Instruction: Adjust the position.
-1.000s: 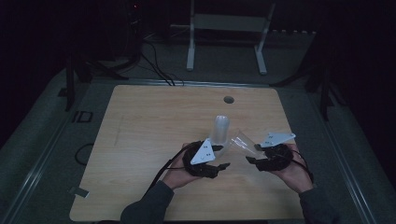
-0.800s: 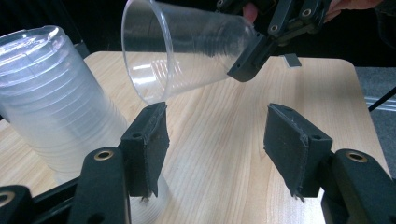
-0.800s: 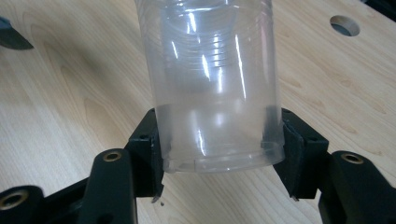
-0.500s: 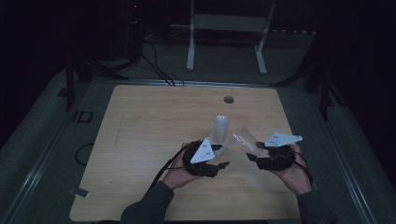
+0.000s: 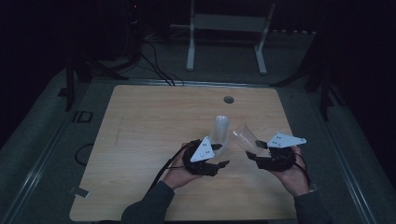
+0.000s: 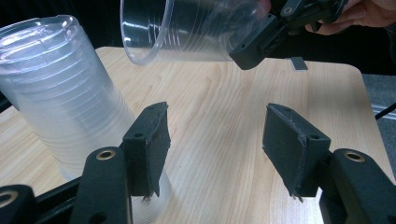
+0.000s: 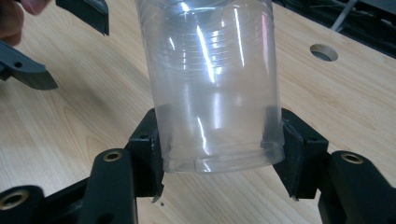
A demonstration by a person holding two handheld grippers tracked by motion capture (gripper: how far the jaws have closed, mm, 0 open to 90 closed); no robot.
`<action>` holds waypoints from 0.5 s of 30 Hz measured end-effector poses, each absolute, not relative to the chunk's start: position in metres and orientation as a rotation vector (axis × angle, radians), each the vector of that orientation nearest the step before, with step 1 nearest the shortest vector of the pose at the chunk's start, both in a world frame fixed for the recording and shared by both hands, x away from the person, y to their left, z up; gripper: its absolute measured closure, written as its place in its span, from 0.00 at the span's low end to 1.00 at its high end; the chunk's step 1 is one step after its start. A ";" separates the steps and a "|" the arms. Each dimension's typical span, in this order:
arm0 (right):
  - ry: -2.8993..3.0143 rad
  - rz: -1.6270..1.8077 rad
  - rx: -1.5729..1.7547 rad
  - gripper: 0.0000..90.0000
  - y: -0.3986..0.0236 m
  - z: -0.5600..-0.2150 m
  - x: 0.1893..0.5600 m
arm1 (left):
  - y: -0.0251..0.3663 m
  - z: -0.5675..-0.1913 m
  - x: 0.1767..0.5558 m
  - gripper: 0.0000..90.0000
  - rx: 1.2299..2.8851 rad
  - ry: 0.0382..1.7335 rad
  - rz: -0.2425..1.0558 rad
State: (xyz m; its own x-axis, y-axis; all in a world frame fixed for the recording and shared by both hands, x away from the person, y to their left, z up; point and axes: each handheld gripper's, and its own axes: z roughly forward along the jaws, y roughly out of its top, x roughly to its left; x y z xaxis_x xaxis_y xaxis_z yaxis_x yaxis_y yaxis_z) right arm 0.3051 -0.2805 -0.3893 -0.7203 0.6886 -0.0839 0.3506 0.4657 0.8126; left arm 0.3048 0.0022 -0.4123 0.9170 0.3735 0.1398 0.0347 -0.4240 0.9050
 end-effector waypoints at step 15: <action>2.267 1.213 0.891 0.47 -0.282 -0.392 0.302 | 0.003 -0.412 0.307 0.45 1.978 0.303 0.374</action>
State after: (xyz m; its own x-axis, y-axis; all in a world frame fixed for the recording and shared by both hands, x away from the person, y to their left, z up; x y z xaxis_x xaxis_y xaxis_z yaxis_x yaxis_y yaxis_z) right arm 0.3022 -0.2825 -0.3920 -0.7074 0.7042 -0.0610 0.3400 0.4147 0.8441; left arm 0.3067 0.0031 -0.4124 0.9190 0.3738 0.1255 0.0452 -0.4162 0.9082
